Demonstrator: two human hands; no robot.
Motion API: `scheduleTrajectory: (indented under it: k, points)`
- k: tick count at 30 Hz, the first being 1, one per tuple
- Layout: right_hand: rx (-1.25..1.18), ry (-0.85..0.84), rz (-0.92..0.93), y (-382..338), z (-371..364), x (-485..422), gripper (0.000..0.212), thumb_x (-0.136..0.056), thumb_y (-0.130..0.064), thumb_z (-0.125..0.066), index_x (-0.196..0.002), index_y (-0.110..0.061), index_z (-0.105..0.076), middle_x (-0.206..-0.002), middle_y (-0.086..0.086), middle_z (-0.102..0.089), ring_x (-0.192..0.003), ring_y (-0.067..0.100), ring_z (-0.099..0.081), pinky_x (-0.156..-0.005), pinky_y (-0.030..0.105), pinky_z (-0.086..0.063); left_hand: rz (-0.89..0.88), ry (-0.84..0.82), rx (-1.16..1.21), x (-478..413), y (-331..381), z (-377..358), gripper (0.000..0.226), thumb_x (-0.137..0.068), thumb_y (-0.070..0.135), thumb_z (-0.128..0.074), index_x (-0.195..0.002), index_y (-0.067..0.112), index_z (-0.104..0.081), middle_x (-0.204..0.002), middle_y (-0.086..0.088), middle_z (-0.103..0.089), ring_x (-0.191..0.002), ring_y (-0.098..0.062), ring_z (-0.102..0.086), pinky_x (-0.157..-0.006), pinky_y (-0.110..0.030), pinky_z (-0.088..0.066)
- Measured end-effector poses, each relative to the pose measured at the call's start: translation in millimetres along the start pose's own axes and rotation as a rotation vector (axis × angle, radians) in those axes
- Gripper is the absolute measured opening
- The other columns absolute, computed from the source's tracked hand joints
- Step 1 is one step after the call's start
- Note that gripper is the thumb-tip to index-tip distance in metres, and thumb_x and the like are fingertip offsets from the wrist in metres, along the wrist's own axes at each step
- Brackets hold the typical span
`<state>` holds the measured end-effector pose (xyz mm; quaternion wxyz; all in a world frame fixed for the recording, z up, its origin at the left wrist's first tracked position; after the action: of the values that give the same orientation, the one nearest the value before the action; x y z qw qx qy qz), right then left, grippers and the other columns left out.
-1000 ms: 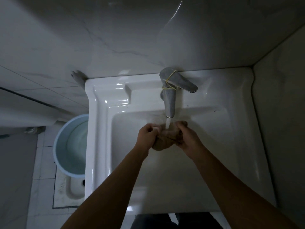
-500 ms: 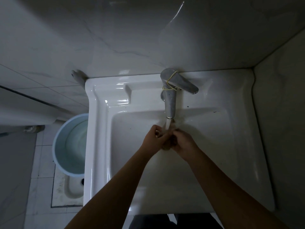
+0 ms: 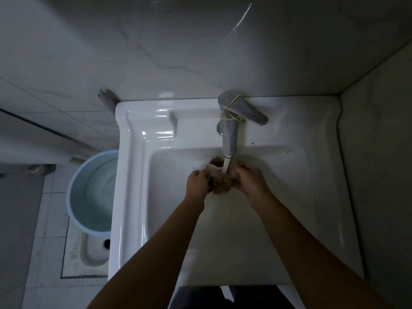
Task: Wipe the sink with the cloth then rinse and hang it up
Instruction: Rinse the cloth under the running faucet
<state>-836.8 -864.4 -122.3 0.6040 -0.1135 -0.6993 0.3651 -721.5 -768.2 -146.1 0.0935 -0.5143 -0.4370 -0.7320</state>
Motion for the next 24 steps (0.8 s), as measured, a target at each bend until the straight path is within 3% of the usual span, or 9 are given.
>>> scheduleTrajectory:
  k: [2, 5, 7, 11, 14, 16, 19, 22, 24]
  points:
    - [-0.058, 0.04, -0.001, -5.3, 10.9, -3.3, 0.021, -0.098, -0.009, -0.051, -0.091, -0.016, -0.069, -0.095, 0.013, -0.073, -0.08, 0.023, -0.07, -0.065, 0.036, -0.06, 0.048, 0.045, 0.081, -7.8, 2.5, 8.2, 0.028, -0.1, 0.013, -0.045, -0.118, 0.001, -0.062, -0.111, -0.017, -0.07, -0.098, -0.031, -0.071, -0.084, -0.042, -0.062]
    - [-0.226, 0.035, -0.101, -7.1, 19.1, -8.8, 0.027, -0.102, -0.013, -0.048, -0.076, -0.014, -0.056, -0.063, 0.004, -0.053, -0.049, 0.012, -0.053, -0.041, 0.022, -0.043, 0.111, 0.044, 0.187, -12.3, 4.3, 17.3, 0.034, -0.1, 0.01, -0.038, -0.12, -0.001, -0.063, -0.113, -0.023, -0.072, -0.099, -0.037, -0.073, -0.08, -0.045, -0.063]
    - [-0.338, -0.016, -0.192, -4.8, 15.9, -10.2, 0.032, -0.103, -0.019, -0.048, -0.072, -0.016, -0.05, -0.059, 0.002, -0.045, -0.045, 0.012, -0.044, -0.041, 0.021, -0.038, 0.127, 0.04, 0.237, -9.2, 4.8, 19.1, 0.036, -0.102, 0.01, -0.035, -0.121, -0.002, -0.063, -0.116, -0.023, -0.071, -0.103, -0.038, -0.071, -0.083, -0.047, -0.062]
    - [-0.431, -0.066, -0.305, 1.0, 12.3, -8.5, 0.033, -0.099, -0.033, -0.054, -0.071, -0.016, -0.062, -0.066, 0.004, -0.06, -0.053, 0.018, -0.057, -0.047, 0.02, -0.043, 0.223, -0.047, 0.528, -5.9, -0.8, 13.8, 0.042, -0.102, 0.01, -0.03, -0.129, -0.006, -0.059, -0.134, -0.025, -0.063, -0.12, -0.037, -0.062, -0.108, -0.052, -0.048]
    - [-0.337, -0.073, -0.289, 4.0, 15.8, -9.4, 0.036, -0.098, -0.036, -0.056, -0.077, -0.011, -0.071, -0.069, 0.005, -0.072, -0.056, 0.018, -0.067, -0.052, 0.023, -0.053, 0.345, -0.205, 0.731, 1.1, -1.0, 0.4, 0.048, -0.106, 0.033, -0.033, -0.118, -0.002, -0.063, -0.128, -0.024, -0.065, -0.112, -0.036, -0.063, -0.108, -0.049, -0.046]
    - [-0.211, -0.04, -0.255, 13.7, 15.8, -13.2, 0.033, -0.092, -0.038, -0.065, -0.095, -0.007, -0.076, -0.082, 0.008, -0.077, -0.067, 0.02, -0.071, -0.062, 0.027, -0.058, 0.344, -0.321, 0.687, 7.6, 4.5, -7.0, 0.049, -0.101, 0.042, -0.047, -0.117, 0.0, -0.066, -0.12, -0.021, -0.069, -0.101, -0.035, -0.069, -0.093, -0.047, -0.053]
    - [-0.132, 0.006, -0.291, 27.5, 12.1, -15.4, 0.038, -0.087, -0.037, -0.073, -0.112, -0.009, -0.071, -0.099, 0.01, -0.073, -0.092, 0.027, -0.07, -0.076, 0.038, -0.059, 0.235, -0.409, 0.501, 11.0, 8.0, -12.5, 0.024, -0.098, 0.024, -0.053, -0.102, 0.004, -0.066, -0.1, -0.016, -0.068, -0.085, -0.029, -0.068, -0.083, -0.039, -0.053]
    - [-0.094, -0.061, -0.28, 30.5, 0.1, -14.6, 0.02, -0.091, -0.02, -0.068, -0.105, -0.005, -0.071, -0.096, 0.016, -0.072, -0.08, 0.031, -0.071, -0.058, 0.035, -0.057, 0.112, -0.391, 0.362, 6.3, 5.4, -12.2, 0.007, -0.093, 0.015, -0.058, -0.088, 0.01, -0.058, -0.085, -0.012, -0.059, -0.077, -0.025, -0.061, -0.073, -0.036, -0.051]
    - [0.061, 0.015, -0.119, 27.8, -2.1, -18.0, 0.007, -0.087, -0.005, -0.067, -0.091, -0.009, -0.072, -0.091, 0.015, -0.073, -0.082, 0.031, -0.071, -0.065, 0.037, -0.059, -0.006, -0.279, 0.276, 1.8, 5.6, -5.4, 0.009, -0.089, 0.012, -0.063, -0.094, 0.006, -0.061, -0.088, -0.014, -0.061, -0.081, -0.027, -0.061, -0.074, -0.039, -0.054]
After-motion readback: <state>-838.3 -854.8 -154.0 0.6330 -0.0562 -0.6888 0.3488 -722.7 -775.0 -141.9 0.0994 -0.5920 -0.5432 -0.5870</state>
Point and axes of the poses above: each hand's wrist, its own x-axis away from the middle knuckle, its own z-axis out of the back of the hand, y = z × x, the point moved 2 cm from there along -x, towards the middle knuckle
